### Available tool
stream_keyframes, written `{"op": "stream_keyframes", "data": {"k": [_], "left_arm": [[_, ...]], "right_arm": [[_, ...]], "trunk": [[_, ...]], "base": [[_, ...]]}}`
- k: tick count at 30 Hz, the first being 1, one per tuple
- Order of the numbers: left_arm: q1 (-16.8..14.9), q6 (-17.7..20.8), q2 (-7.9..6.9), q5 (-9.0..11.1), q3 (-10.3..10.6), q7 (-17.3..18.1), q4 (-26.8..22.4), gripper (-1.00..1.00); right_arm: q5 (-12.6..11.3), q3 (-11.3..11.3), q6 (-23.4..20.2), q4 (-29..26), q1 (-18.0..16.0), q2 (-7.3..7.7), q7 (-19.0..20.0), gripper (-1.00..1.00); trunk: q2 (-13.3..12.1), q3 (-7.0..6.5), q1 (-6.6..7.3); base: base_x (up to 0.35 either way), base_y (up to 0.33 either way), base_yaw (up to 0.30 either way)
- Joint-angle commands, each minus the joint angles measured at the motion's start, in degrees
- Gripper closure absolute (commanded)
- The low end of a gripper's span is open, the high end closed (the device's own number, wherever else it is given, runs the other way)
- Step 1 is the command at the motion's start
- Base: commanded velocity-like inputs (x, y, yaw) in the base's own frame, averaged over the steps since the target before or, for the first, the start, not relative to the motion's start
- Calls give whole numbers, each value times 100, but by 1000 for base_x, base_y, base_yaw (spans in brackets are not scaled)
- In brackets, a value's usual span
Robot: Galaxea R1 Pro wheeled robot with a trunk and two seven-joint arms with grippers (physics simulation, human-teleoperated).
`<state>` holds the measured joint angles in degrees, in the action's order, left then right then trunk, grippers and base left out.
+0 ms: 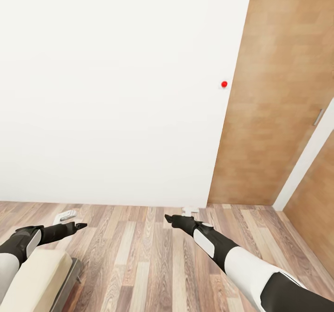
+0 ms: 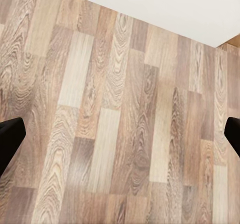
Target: Put all the toys in the child's room - the three board games (two on the bed and one on the table), the two jigsaw puzzles on the table, and the tennis ball on the table - inside the toy box on the table in the child's room.
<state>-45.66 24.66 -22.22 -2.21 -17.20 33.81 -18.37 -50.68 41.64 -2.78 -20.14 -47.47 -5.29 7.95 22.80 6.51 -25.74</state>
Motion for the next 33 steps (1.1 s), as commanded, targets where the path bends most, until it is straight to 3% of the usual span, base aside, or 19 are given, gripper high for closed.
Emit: {"op": "stream_keyframes", "data": {"k": [1, 33], "left_arm": [[-5, 48, 4, -24, -47, 29, -6, -100], [-4, 48, 7, -25, -47, 29, 0, -100]], "right_arm": [[-39, 19, -12, 2, -8, 1, 10, -100], [-14, 27, -12, 1, -8, -6, 5, -100]], "trunk": [[12, 3, -4], [12, -294, -4]], "base": [[0, 0, 0], [0, 0, 0]]}}
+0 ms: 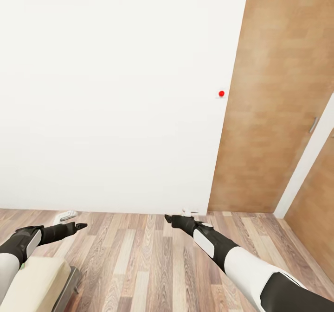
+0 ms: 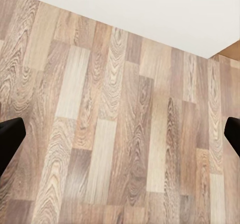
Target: Put all the toys in the child's room - the three board games (two on the bed and one on the table), the two jigsaw puzzles on the table, and the tennis ball on the table - inside the toy box on the table in the child's room.
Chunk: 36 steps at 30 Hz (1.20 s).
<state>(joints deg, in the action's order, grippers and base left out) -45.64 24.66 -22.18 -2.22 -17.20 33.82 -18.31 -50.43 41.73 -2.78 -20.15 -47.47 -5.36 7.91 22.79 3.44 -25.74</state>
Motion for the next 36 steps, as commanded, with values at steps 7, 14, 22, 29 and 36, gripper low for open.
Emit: {"op": "stream_keyframes", "data": {"k": [7, 14, 22, 29, 36], "left_arm": [[-3, 48, 12, -24, -47, 29, 0, -100], [-3, 48, 19, -24, -47, 29, 3, -100], [0, 48, 28, -24, -47, 29, 3, -100], [2, 48, 43, -24, -47, 29, 3, -100], [3, 48, 60, -24, -47, 27, 3, -100]], "right_arm": [[-48, 13, -12, -3, -8, 7, 16, -100], [-71, 11, -12, -7, -8, 10, 24, -100], [-80, 11, -12, -15, -8, 11, 45, -100], [-81, 11, -12, -10, -8, 15, 51, -100], [-83, 11, -12, -12, -8, 17, 59, -100]], "trunk": [[13, -46, -4], [13, -65, -4], [13, -68, -4], [13, -68, -4], [13, -68, -4]], "base": [[0, 0, 0], [0, 0, 0], [0, 0, 0], [0, 0, 0], [0, 0, 1]]}}
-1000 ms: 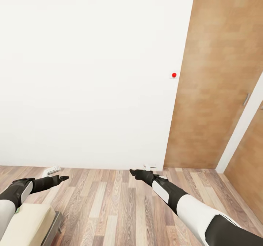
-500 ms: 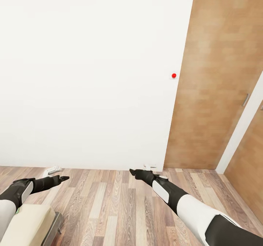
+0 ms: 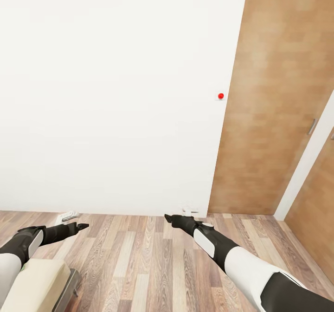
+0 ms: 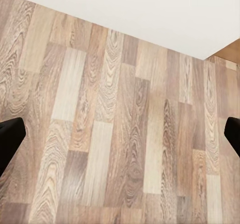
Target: Put all the toys in the child's room - the three board games (two on the bed and one on the table), the two jigsaw puzzles on the table, and the tennis ball on the table - inside the toy box on the table in the child's room.
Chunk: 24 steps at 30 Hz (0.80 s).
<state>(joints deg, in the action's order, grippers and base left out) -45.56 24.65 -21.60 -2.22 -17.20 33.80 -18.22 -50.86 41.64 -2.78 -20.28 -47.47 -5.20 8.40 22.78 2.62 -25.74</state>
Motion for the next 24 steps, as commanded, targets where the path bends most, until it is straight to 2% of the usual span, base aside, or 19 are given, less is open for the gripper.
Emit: {"op": "stream_keyframes", "data": {"k": [1, 7, 19, 24], "left_arm": [[-5, 48, 4, -24, -47, 27, -6, -100], [-5, 48, 21, -24, -47, 29, -6, -100], [-5, 48, 32, -24, -47, -6, -6, -100], [-5, 48, 38, -24, -47, -12, -6, -100]], "right_arm": [[-39, 19, -12, 3, -8, 1, 10, -100], [-32, 19, -14, 6, -8, -7, -16, -100], [2, 23, -22, 7, -8, -14, -36, -100], [11, 25, -28, 7, -8, -16, -39, -100]], "trunk": [[14, 14, -4], [14, 14, -4], [14, 14, -4], [14, 14, -4]], "base": [[0, 0, 31], [0, 0, 179], [0, 0, 276], [0, -96, 285]]}}
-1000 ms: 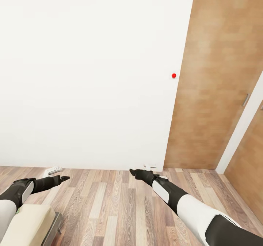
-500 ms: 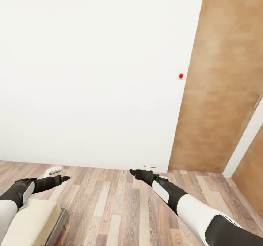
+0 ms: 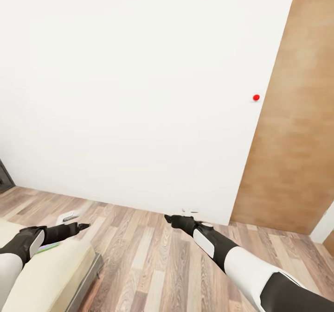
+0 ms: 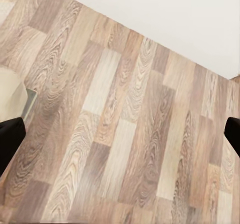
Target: Put all the toys in the child's room - the three board games (two on the bed and one on the table), the two jigsaw puzzles on the table, and the tennis ball on the table - inside the toy box on the table in the child's room.
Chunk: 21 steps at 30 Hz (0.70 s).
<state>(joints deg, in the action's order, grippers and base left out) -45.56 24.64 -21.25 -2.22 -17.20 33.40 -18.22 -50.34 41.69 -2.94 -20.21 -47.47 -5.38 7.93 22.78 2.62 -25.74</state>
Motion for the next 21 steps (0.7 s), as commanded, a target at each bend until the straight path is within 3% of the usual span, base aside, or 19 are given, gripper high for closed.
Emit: {"op": "stream_keyframes", "data": {"k": [1, 9, 21], "left_arm": [[-6, 50, 5, -24, -47, 27, -6, -100], [-6, 50, 7, -24, -47, 26, -6, -100], [-6, 50, 12, -24, -47, 25, -6, -100]], "right_arm": [[-39, 22, -13, 0, -7, 5, 8, -100], [-27, 23, -14, 0, -7, 2, 9, -100], [-20, 23, -14, 0, -7, 4, 13, -100]], "trunk": [[14, 13, -4], [14, 13, -4], [14, 13, -4]], "base": [[0, -200, 286], [0, -228, 286], [68, -23, 286]]}}
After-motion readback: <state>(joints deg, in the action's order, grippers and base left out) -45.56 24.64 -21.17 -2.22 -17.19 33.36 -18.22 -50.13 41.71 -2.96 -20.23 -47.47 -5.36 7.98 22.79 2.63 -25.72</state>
